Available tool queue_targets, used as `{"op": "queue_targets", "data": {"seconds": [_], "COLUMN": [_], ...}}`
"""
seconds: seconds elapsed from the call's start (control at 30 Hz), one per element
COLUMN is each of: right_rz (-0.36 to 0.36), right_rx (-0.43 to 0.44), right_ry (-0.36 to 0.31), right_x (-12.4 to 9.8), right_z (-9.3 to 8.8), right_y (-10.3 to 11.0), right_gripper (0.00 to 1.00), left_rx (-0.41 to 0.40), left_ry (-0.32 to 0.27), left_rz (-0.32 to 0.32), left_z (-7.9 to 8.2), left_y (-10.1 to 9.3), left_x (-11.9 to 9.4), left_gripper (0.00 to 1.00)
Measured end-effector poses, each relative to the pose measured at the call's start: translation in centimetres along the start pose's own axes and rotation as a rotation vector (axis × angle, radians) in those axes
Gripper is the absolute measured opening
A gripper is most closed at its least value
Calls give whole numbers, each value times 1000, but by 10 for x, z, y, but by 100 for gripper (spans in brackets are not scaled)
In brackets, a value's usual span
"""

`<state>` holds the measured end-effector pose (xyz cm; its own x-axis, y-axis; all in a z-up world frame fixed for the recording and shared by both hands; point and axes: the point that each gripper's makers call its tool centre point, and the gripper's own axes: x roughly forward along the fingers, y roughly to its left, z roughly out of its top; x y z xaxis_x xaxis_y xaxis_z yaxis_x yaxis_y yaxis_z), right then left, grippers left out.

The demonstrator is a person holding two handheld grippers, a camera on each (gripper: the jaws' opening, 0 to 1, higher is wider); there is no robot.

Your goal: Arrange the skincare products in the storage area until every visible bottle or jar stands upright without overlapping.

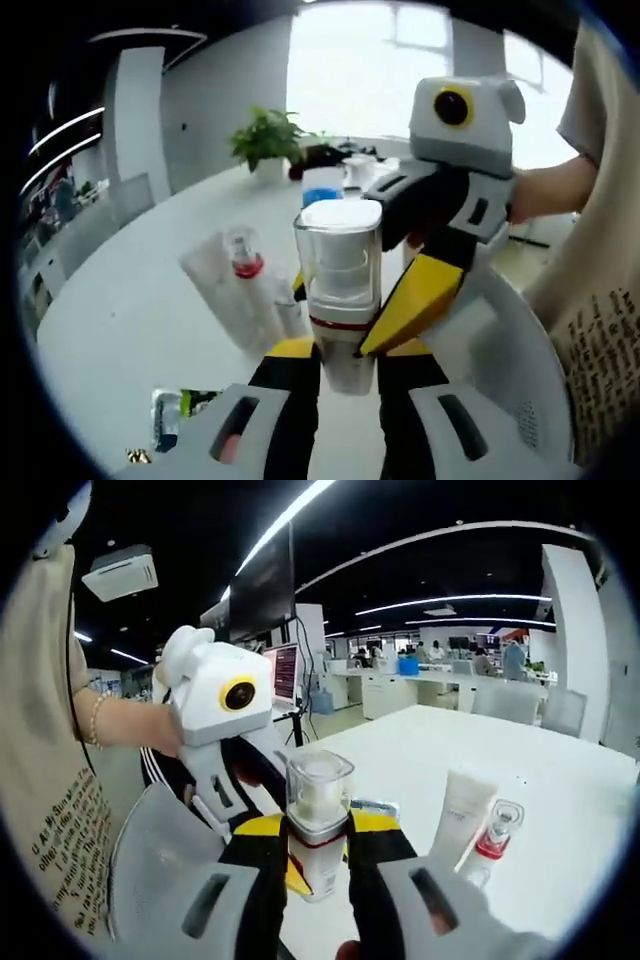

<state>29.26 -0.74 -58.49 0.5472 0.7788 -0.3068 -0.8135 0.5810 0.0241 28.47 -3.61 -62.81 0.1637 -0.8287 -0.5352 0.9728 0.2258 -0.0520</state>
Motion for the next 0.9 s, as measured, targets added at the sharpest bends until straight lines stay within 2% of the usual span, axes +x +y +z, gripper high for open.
{"op": "queue_targets", "data": {"seconds": [0.17,0.4,0.7,0.9], "right_rz": [-23,-38,-49,-45], "right_rx": [-39,-9,13,25], "right_ry": [73,117,183,222], "right_x": [8,16,26,29], "right_z": [-24,-51,-86,-103], "right_y": [-3,-10,-17,-20], "right_gripper": [22,22,22,22], "left_rx": [12,41,64,71], "left_ry": [54,104,128,132], "left_rz": [0,-5,-6,-4], "left_z": [-19,-44,-71,-82], "left_y": [3,9,13,14], "left_x": [15,34,56,64], "left_gripper": [18,18,18,18]}}
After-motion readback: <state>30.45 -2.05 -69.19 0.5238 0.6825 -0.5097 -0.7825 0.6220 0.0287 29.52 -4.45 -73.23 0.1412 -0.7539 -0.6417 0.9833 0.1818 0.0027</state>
